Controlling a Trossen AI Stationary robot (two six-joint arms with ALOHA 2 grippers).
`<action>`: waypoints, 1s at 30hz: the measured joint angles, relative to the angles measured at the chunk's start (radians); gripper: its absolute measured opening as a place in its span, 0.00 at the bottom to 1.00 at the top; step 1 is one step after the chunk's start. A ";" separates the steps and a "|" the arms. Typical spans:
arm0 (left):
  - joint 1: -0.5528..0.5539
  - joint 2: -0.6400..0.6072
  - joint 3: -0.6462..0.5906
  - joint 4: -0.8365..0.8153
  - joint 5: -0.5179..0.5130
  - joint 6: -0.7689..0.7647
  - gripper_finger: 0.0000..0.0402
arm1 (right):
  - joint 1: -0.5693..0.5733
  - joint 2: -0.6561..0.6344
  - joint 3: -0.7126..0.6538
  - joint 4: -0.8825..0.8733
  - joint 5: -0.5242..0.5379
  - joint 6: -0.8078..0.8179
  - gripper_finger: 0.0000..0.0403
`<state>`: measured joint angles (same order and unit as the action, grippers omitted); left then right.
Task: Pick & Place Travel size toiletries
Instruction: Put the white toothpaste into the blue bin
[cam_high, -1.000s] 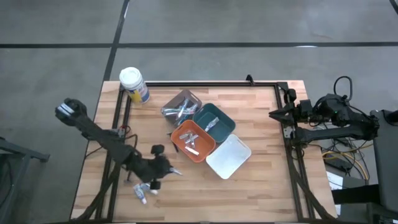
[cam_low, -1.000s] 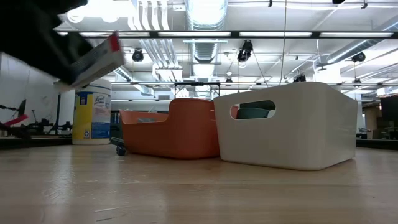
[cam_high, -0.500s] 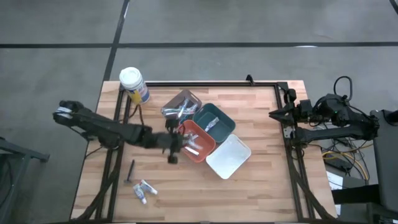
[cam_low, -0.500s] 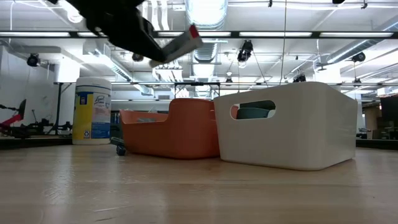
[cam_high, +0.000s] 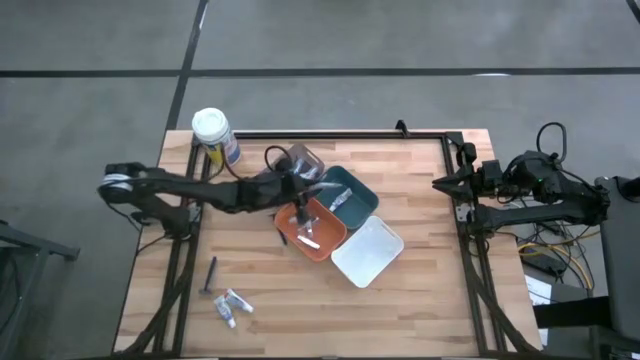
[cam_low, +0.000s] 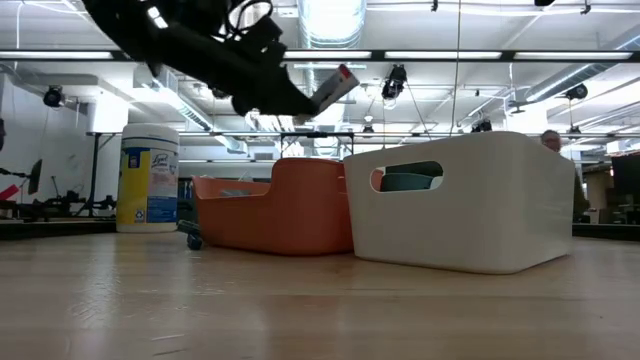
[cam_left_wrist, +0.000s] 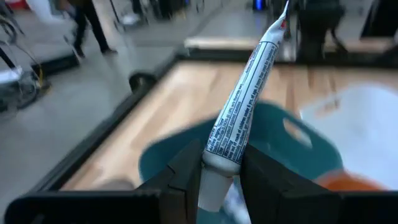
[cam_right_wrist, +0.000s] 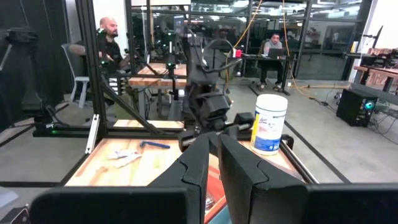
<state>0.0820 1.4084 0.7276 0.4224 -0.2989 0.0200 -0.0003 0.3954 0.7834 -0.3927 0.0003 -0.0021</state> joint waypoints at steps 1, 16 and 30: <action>0.003 0.022 -0.002 0.053 0.000 -0.001 0.24 | 0.000 0.000 0.000 0.000 0.000 0.001 0.08; 0.031 0.304 0.121 0.205 -0.010 -0.020 0.25 | 0.000 0.000 0.000 0.000 0.000 0.002 0.08; 0.083 0.271 0.119 0.145 -0.014 0.009 0.46 | 0.000 0.000 0.000 0.000 0.000 0.002 0.08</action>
<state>0.1646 1.6797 0.8467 0.5675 -0.3129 0.0290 -0.0002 0.3954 0.7834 -0.3924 0.0002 -0.0006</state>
